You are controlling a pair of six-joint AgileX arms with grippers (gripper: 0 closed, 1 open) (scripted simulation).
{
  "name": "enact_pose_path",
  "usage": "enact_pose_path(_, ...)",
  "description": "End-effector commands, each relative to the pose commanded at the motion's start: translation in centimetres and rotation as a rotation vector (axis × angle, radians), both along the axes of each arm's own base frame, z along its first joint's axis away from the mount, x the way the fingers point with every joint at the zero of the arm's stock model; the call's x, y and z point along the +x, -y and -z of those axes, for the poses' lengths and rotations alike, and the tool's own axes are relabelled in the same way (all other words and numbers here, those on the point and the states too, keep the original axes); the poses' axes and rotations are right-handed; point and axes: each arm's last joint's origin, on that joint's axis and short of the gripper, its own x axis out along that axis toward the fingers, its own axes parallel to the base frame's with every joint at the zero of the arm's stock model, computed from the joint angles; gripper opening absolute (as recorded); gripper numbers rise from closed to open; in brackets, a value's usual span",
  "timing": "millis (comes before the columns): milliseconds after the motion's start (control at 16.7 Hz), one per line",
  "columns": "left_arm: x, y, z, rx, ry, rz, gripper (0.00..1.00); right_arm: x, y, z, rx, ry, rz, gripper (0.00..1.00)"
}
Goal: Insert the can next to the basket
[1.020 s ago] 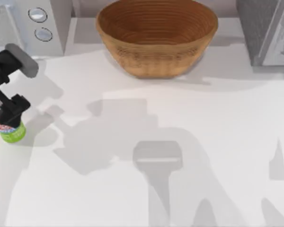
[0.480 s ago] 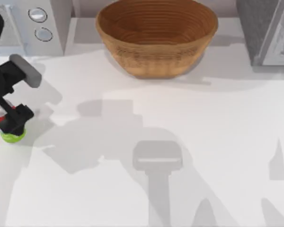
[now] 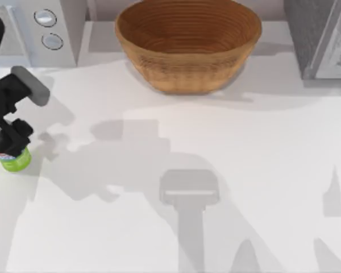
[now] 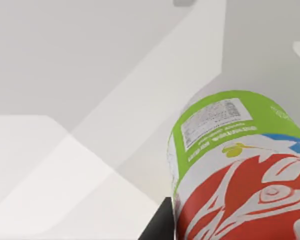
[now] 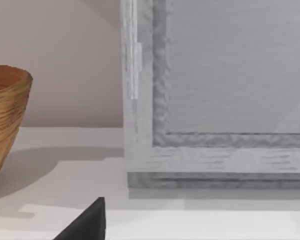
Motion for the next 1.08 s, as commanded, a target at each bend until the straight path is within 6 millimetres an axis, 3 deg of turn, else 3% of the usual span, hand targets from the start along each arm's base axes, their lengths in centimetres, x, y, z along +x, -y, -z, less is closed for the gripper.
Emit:
enact_pose_path(240,0.0,0.0,0.0,0.000,0.000,0.000,0.02,0.0,0.0,0.0,0.000,0.000,0.000,1.00)
enact_pose_path(300,0.0,0.0,0.0,0.000,0.000,0.000,0.00,0.0,0.0,0.0,0.000,0.000,0.000,1.00)
enact_pose_path(840,0.0,0.1,-0.1,-0.001,0.002,0.003,0.00,0.0,0.0,0.0,0.000,0.000,0.000,1.00)
enact_pose_path(1080,0.5,1.9,0.0,0.001,-0.009,-0.053,0.00,0.0,0.0,0.0,0.000,0.000,0.000,1.00)
